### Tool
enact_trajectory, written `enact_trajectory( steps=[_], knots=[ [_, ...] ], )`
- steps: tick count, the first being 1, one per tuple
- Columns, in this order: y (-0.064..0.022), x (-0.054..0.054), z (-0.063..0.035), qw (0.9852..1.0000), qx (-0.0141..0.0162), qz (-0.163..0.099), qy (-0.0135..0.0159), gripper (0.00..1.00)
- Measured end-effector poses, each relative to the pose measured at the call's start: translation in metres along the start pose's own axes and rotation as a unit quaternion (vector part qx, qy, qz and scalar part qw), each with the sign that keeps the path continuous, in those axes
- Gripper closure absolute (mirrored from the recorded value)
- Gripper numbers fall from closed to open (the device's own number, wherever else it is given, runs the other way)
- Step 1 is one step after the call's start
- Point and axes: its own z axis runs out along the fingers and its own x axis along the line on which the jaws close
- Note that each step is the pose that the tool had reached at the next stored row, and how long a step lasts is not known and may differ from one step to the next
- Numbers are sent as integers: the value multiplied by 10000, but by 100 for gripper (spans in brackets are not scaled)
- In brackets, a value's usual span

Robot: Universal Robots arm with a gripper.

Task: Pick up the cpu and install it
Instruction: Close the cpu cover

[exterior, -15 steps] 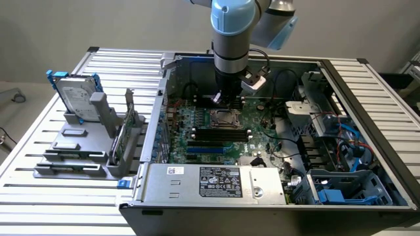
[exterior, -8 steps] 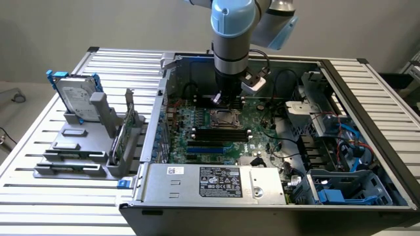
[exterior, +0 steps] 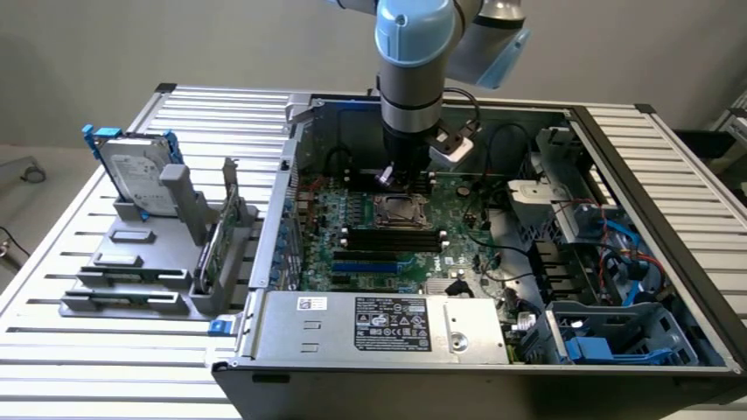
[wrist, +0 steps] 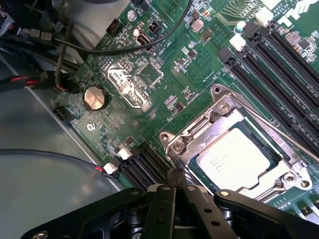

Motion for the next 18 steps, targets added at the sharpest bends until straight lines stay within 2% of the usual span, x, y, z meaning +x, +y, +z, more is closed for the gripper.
enact_trajectory(
  steps=[4,9,18],
  knots=[
    [0,5,-26,10000,2,0,0,89],
    [8,10,-104,10000,3,2,-2,89],
    [82,-106,-235,10000,7,7,-6,89]
  ],
)
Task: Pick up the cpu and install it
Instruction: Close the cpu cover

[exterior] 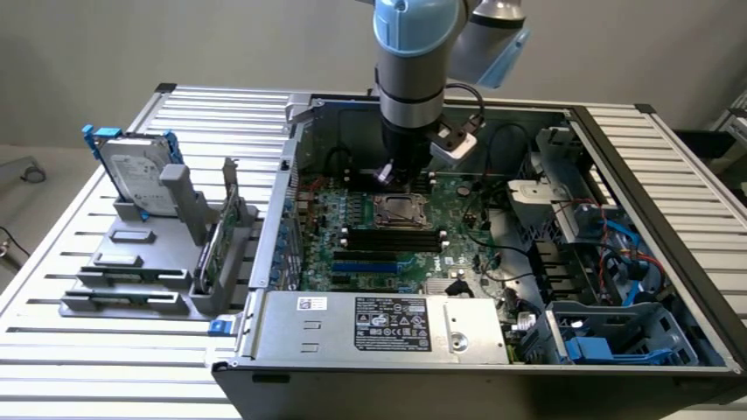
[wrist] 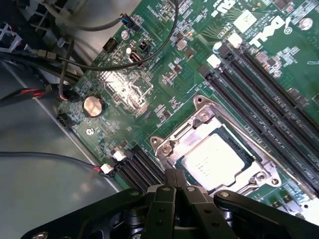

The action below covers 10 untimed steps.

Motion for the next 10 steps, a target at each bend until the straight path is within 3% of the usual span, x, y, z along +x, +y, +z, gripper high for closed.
enact_trajectory(
  steps=[10],
  knots=[
    [50,-139,-170,10000,5,0,-5,89]
  ],
)
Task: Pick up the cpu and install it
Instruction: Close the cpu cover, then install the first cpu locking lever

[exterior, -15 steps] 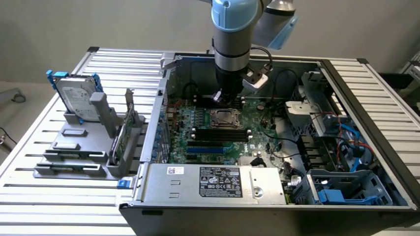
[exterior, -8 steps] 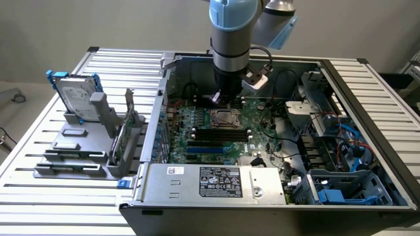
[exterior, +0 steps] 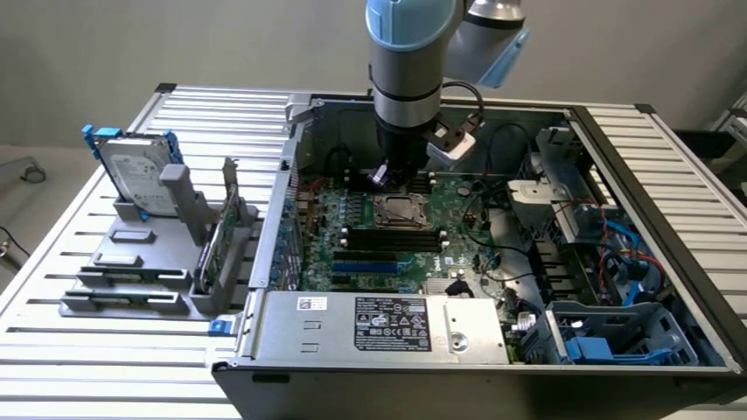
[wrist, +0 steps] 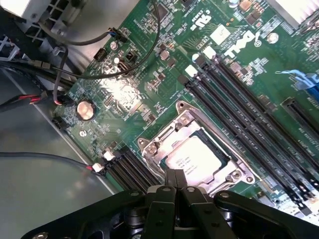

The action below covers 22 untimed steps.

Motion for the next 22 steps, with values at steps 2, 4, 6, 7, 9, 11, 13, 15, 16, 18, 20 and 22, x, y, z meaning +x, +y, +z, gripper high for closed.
enact_trajectory(
  steps=[2,4,6,7,9,11,13,15,16,18,20,22],
  knots=[
    [15,-23,-45,10000,1,2,-1,89],
    [35,-45,-90,10000,3,3,-3,89],
    [54,-68,-134,10000,4,4,-5,89],
    [64,-80,-153,10000,5,4,-6,89],
    [82,-108,-184,10000,6,5,-7,89],
    [97,-140,-206,10000,4,4,-9,89],
    [109,-173,-222,10000,-3,4,-16,89],
    [121,-205,-235,10000,-14,1,-27,89],
    [126,-220,-240,10000,-20,0,-34,89],
    [136,-249,-250,10000,-37,-3,-53,89],
    [147,-277,-259,10000,-53,-4,-74,89],
    [157,-301,-267,9999,-66,-6,-96,89]
  ],
)
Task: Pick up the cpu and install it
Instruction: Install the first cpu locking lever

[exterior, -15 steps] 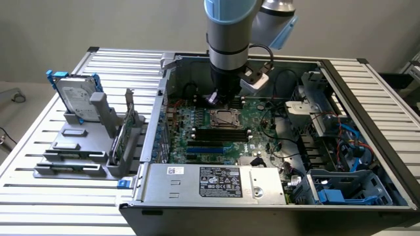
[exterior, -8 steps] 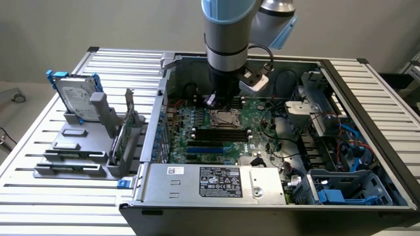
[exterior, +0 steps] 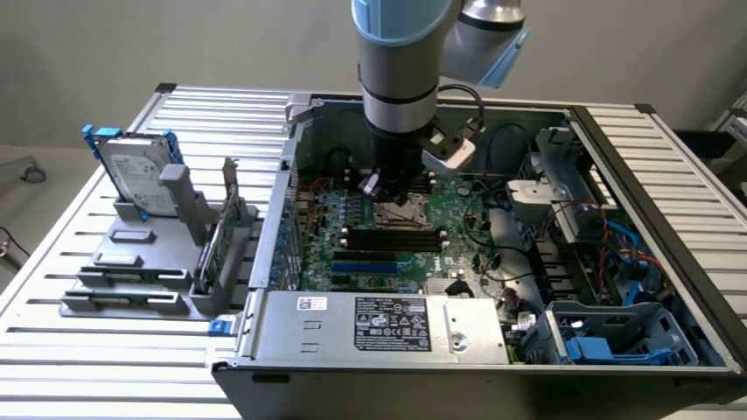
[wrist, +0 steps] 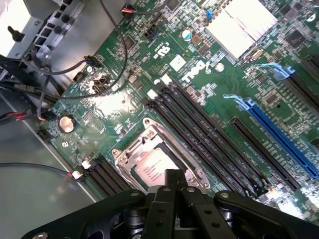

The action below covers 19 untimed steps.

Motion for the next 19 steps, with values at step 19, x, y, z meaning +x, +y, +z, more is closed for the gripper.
enact_trajectory(
  steps=[19],
  knots=[
    [-106,-238,-49,9999,13,10,-99,89]
  ],
)
